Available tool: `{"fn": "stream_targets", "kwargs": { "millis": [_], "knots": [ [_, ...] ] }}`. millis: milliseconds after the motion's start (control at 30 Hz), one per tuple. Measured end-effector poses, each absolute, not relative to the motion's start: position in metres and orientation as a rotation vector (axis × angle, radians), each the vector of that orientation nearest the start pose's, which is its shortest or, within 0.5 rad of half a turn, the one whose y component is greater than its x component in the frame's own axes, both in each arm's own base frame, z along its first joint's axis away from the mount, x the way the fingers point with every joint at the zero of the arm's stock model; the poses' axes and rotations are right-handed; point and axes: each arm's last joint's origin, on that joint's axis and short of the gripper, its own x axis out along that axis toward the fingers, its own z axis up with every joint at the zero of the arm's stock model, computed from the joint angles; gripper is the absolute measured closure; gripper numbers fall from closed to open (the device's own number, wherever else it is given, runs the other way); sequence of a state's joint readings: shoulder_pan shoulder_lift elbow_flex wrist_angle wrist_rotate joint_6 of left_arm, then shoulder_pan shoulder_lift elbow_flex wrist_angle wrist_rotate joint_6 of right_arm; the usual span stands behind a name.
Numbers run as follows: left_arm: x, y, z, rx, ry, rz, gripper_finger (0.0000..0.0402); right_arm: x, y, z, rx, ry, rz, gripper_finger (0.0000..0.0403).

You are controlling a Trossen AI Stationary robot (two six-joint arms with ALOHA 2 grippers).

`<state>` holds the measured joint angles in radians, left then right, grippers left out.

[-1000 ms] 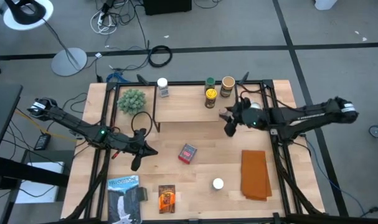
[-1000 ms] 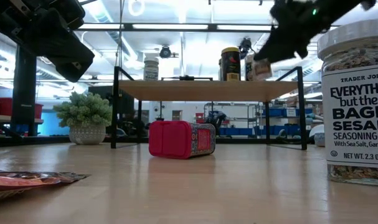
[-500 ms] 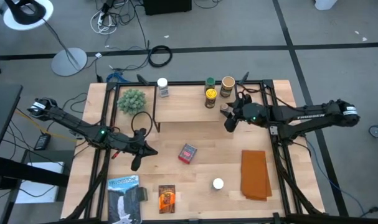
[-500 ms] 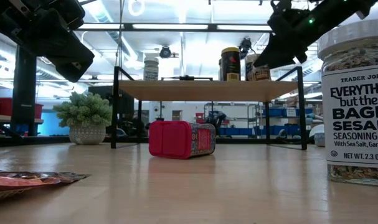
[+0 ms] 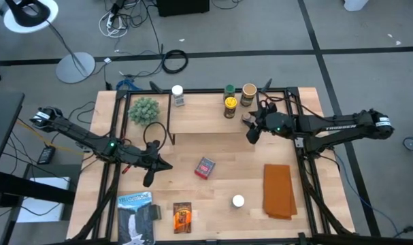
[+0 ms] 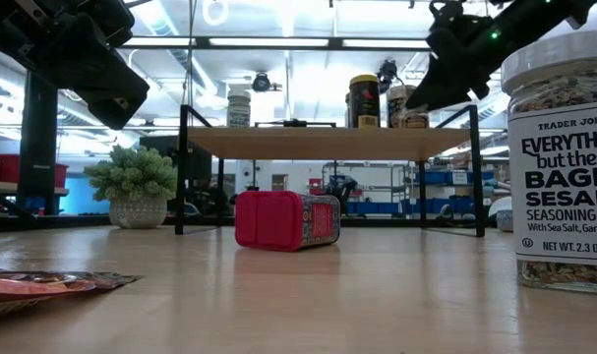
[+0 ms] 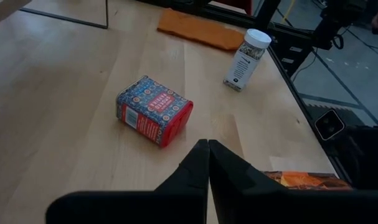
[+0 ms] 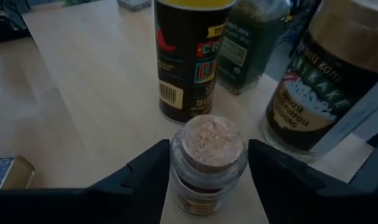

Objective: Shelf spices
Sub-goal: Put the brown seasoning bottle onto the shelf, then put the white seasoning bottle onto the shelf

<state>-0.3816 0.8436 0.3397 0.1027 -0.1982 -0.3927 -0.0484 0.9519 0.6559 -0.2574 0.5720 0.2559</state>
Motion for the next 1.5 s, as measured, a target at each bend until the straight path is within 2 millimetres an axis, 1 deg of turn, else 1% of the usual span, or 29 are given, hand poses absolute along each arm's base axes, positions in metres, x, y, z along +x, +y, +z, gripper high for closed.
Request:
{"fn": "stream_targets", "kwargs": {
  "millis": [267, 533, 867, 1000, 1233, 1500],
  "knots": [
    [0.166, -0.060, 0.197, -0.272, 0.415, -0.102, 0.0387, 0.189, -0.025, 0.264, 0.083, 0.423, -0.676, 0.0177],
    [0.166, -0.060, 0.197, -0.277, 0.415, -0.101, 0.0387, 0.184, -0.025, 0.270, 0.085, 0.392, -0.672, 0.0177],
    [0.166, -0.061, 0.198, -0.282, 0.403, -0.104, 0.0387, 0.171, -0.025, 0.292, 0.064, 0.229, -0.654, 0.0172],
    [0.166, -0.061, 0.198, -0.282, 0.404, -0.104, 0.0387, 0.165, -0.025, 0.298, 0.063, 0.192, -0.667, 0.0173],
    [0.166, -0.061, 0.198, -0.282, 0.404, -0.104, 0.0387, 0.161, -0.016, 0.301, 0.084, 0.168, -0.610, 0.0174],
    [0.166, -0.061, 0.198, -0.317, 0.406, -0.097, 0.0387, 0.163, 0.001, 0.301, 0.102, 0.164, -0.515, 0.0174]
  ]
}}
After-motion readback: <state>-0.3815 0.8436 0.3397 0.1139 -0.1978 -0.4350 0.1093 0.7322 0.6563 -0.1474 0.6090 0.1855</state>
